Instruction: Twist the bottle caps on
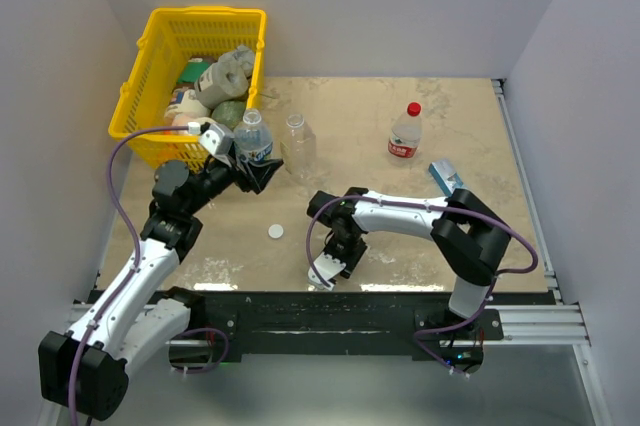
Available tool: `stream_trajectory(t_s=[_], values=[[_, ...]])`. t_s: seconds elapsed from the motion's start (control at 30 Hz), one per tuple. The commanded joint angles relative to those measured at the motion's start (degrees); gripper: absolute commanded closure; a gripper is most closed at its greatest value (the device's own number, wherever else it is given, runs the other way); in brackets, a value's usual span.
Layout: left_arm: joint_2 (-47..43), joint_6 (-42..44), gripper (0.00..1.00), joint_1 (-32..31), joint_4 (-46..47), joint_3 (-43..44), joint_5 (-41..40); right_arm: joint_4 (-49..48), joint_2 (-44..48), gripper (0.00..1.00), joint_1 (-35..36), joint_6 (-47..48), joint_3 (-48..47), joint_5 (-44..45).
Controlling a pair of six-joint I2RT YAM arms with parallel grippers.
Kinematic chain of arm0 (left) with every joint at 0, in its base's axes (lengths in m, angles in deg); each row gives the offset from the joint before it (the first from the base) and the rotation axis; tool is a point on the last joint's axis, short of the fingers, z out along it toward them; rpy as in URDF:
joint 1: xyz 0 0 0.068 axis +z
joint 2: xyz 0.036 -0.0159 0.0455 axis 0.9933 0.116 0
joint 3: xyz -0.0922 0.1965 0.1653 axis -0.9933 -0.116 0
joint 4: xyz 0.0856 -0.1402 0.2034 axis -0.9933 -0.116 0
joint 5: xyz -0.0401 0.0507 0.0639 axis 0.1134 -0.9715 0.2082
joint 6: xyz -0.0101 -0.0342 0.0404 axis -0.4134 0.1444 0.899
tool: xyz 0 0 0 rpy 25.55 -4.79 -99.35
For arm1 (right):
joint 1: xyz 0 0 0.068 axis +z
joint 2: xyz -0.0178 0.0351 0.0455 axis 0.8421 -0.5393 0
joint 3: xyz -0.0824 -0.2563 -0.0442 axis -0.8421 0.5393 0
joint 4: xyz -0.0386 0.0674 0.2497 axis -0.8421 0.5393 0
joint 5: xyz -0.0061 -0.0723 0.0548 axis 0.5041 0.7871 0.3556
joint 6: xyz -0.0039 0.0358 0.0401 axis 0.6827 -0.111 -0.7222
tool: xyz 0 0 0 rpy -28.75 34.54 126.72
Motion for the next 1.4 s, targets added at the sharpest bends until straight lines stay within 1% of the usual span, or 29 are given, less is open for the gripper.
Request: stream_trajectory(t_s=[0.0, 0.27, 0.5, 0.63, 0.7, 0.77, 0.8, 0.83, 0.87, 0.9, 0.93, 0.97, 1.0, 1.03, 1.07, 1.1, 1.13, 1.17, 1.23, 1.27, 1.3, 1.33, 1.37], values=[[0.1, -1.3, 1.0, 0.4, 3.5, -0.3, 0.9, -1.6, 2.9, 0.59, 0.1, 0.0, 0.7, -2.6], [0.5, -1.3, 1.0, 0.4, 3.9, -0.6, 1.1, -2.0, 3.0, 0.61, 0.1, -0.1, 1.3, -3.2], [0.7, -1.4, 1.0, 0.4, 4.2, -1.3, 1.3, -3.8, 4.0, 0.59, 0.2, -0.6, 2.4, -4.2], [0.8, -1.4, 1.0, 0.4, 4.2, -1.3, 1.6, -5.0, 5.1, 0.7, 0.3, -0.8, 3.1, -4.9], [1.0, -1.0, 1.0, 0.4, 4.2, -1.5, 1.9, -5.6, 6.0, 0.79, 0.3, -1.5, 3.4, -5.7], [1.3, 0.3, 1.0, 0.4, 3.9, -1.5, 2.5, -4.9, 7.4, 0.86, 0.2, -4.0, 2.2, -6.6], [1.4, 1.1, 1.0, 0.4, 3.6, -1.5, 2.9, -4.4, 8.0, 0.91, -0.2, -4.7, 1.7, -6.8], [1.6, 2.1, 1.0, 0.4, 3.0, -1.5, 4.2, -3.4, 9.2, 0.93, -0.7, -4.9, 0.8, -7.0], [1.8, 5.1, 1.0, 0.4, 2.6, -1.5, 5.6, -1.2, 10.4, 0.94, -1.7, -6.0, 0.2, -7.2], [1.9, 6.9, 1.0, 0.4, 2.4, -1.7, 6.9, 0.2, 13.3, 0.95, -2.5, -6.5, -0.5, -7.9], [1.9, 8.8, 1.0, 0.4, 1.5, -1.9, 9.8, 2.0, 14.7, 0.96, -3.2, -7.3, -3.0, -8.2], [1.7, 12.6, 1.0, 0.4, 1.5, -2.3, 11.3, 6.3, 16.0, 0.96, -5.0, -8.8, -4.6, -8.4], [1.8, 13.3, 1.0, 0.3, 1.6, -3.4, 12.8, 8.4, 18.9, 0.96, -6.0, -9.9, -6.5, -9.3], [1.9, 15.5, 1.0, 0.2, 1.5, -3.8, 14.8, 10.3, 20.2, 0.96, -7.0, -11.5, -10.8, -9.6], [2.4, 17.9, 1.0, 0.3, 1.1, -4.1, 16.2, 14.2, 21.6, 0.96, -9.0, -14.5, -13.1, -10.1], [2.9, 19.5, 1.0, 0.3, 0.3, -4.4, 17.9, 15.9, 22.6, 0.96, -9.8, -16.2, -15.5, -10.2], [3.4, 21.1, 1.0, 0.2, -1.4, -4.4, 21.3, 17.3, 24.5, 0.96, -10.5, -18.1, -19.8, -10.4], [4.6, 23.1, 1.0, 0.2, -1.4, -4.7, 22.7, 19.5, 25.2, 0.96, -11.8, -22.0, -21.7, -10.6], [6.0, 24.8, 1.0, -0.7, -0.9, -6.1, 25.4, 20.3, 27.6, 0.96, -12.2, -26.5, -25.9, -10.1], [7.5, 26.5, 1.0, -1.2, -0.4, -6.6, 25.8, 19.8, 28.4, 0.97, -12.3, -31.1, -26.8, -10.0], [8.4, 26.6, 1.0, -2.5, 0.7, -7.8, 26.0, 19.1, 29.2, 0.97, -12.3, -33.7, -27.4, -9.7], [9.5, 26.7, 1.0, -3.1, 3.6, -8.4, 27.1, 17.6, 30.2, 0.97, -12.3, -38.0, -28.5, -9.5], [11.5, 26.9, 1.0, -4.7, 5.0, -9.5, 27.3, 17.2, 30.4, 0.96, -12.2, -39.6, -28.9, -9.7]])
